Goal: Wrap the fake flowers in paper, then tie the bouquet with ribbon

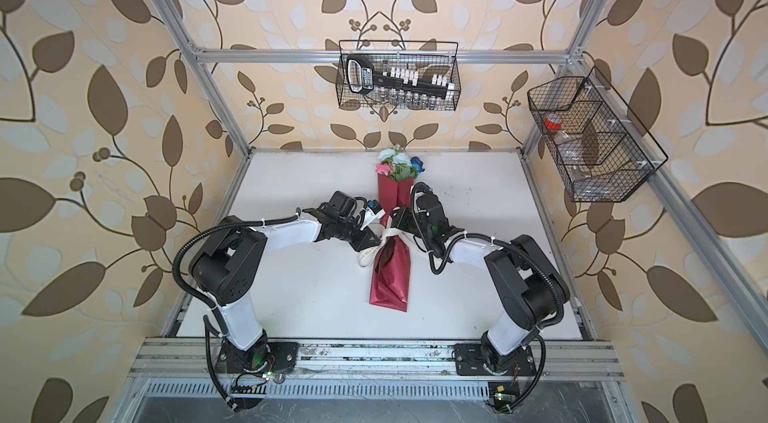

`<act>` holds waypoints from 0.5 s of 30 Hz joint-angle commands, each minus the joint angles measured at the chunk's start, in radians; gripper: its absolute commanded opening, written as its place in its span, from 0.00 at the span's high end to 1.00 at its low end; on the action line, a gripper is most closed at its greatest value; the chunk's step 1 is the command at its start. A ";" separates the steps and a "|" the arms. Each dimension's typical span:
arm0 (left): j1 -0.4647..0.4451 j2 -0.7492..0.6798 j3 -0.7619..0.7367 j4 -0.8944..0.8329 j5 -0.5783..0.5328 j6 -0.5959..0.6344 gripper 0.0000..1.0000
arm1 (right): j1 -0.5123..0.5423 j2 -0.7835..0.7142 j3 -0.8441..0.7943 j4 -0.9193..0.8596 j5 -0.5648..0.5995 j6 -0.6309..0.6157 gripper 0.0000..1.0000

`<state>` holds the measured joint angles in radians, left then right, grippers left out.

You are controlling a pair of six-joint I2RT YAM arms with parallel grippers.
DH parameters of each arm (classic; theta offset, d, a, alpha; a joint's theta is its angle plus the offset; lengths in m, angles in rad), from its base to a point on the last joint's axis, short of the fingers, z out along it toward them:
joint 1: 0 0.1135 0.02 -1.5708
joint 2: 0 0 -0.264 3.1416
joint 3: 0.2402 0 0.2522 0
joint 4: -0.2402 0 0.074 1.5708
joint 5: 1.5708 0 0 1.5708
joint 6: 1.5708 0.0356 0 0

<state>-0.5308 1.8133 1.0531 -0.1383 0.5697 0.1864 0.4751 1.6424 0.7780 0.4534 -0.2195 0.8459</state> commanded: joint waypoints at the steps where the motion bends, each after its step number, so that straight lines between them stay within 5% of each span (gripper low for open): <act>1: -0.006 -0.020 0.006 -0.027 0.012 0.019 0.94 | -0.009 -0.026 -0.016 -0.001 -0.014 0.009 1.00; 2: -0.006 -0.028 0.000 -0.026 -0.003 0.015 1.00 | -0.010 -0.026 -0.015 0.000 -0.015 0.008 1.00; 15: -0.005 -0.126 -0.045 -0.028 -0.109 -0.001 1.00 | -0.027 -0.044 -0.028 -0.008 0.000 0.013 1.00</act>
<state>-0.5308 1.7424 1.0153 -0.1596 0.4881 0.1810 0.4606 1.6287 0.7662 0.4522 -0.2214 0.8494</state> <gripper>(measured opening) 0.048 0.049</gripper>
